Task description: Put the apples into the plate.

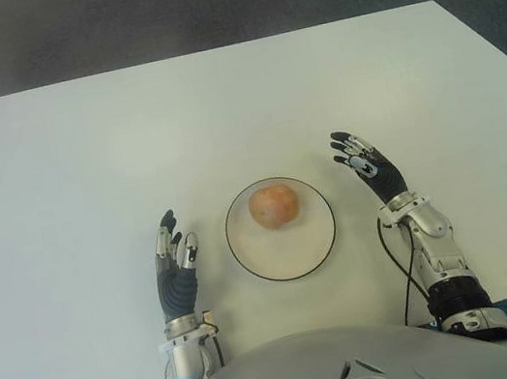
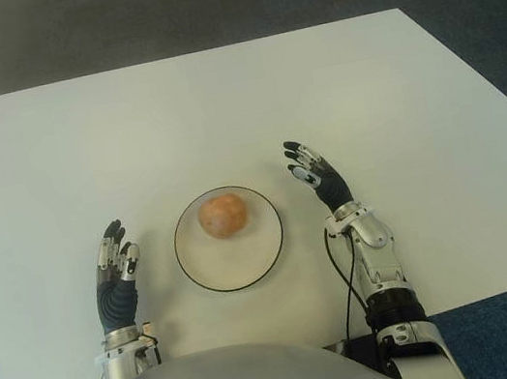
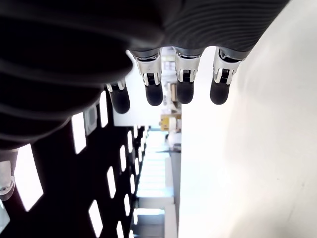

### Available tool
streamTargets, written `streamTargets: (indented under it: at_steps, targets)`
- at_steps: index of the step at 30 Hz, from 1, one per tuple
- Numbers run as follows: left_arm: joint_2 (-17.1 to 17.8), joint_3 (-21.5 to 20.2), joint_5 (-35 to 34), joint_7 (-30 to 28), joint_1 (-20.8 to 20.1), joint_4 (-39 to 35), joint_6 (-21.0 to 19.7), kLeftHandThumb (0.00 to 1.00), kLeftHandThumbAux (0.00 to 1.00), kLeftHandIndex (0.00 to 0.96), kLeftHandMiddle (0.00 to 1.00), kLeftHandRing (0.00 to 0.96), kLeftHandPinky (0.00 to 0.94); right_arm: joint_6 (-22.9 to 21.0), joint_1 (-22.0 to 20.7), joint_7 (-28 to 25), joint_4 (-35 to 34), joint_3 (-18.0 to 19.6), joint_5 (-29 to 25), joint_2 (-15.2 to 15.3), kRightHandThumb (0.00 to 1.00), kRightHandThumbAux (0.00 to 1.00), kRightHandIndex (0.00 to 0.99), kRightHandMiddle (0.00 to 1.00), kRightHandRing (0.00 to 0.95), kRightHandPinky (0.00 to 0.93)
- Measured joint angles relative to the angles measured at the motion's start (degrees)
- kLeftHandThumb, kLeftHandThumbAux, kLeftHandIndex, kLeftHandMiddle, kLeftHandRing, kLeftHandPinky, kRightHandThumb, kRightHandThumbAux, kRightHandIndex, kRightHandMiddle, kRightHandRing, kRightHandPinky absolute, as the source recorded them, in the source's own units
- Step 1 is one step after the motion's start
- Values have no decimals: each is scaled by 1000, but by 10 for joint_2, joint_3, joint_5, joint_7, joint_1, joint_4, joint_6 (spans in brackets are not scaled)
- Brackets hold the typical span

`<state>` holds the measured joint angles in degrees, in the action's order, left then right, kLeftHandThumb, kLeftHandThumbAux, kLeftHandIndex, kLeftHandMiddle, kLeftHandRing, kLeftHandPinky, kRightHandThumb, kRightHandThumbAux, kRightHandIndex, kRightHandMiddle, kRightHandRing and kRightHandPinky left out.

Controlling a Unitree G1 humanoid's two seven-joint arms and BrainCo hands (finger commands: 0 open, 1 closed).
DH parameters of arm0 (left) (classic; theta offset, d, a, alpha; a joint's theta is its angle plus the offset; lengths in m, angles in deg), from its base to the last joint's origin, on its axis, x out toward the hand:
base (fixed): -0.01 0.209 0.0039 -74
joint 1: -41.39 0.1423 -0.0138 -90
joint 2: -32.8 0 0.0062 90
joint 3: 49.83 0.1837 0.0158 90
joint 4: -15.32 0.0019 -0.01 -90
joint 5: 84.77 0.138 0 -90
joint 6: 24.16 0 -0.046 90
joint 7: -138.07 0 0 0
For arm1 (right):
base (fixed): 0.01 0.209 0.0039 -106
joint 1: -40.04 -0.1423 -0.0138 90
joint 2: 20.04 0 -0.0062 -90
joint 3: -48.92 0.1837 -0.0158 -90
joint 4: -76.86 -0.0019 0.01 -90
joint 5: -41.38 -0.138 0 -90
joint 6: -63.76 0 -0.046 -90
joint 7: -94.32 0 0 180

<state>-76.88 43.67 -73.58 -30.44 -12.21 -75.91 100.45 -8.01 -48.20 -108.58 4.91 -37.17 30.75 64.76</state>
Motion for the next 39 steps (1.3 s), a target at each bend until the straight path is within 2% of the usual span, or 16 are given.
streamTargets:
  at_steps: [7, 12, 18, 27, 34, 39]
  targets:
    - [-8, 4, 10, 12, 16, -7, 14, 39, 385, 0, 0, 0, 16, 9, 19, -1, 8, 0, 0, -7, 134, 448, 124, 100, 50, 58]
    - [-9, 5, 15, 37, 9, 60, 48, 33, 374, 0, 0, 0, 23, 35, 24, -4, 24, 0, -3, -19, 133, 457, 102, 118, 66, 58]
    - [-9, 0, 22, 55, 5, 74, 68, 37, 376, 0, 0, 0, 21, 55, 48, 9, 17, -4, -1, -42, 133, 465, 71, 105, 54, 29]
    - [-12, -10, 10, 57, -12, 88, 67, 71, 415, 0, 0, 0, 17, 65, 71, 50, -6, -12, 12, -75, 132, 443, 14, 36, 5, 8]
    - [-19, -23, 5, 67, -47, 115, 62, 81, 438, 0, 0, 0, 7, 68, 71, 64, -5, -14, 18, -78, 118, 432, 4, 35, 6, 22]
    - [-20, -20, 4, 67, -57, 114, 46, 82, 468, 0, 0, 0, 12, 72, 71, 72, -3, -16, 24, -79, 116, 439, 18, 59, 24, 35]
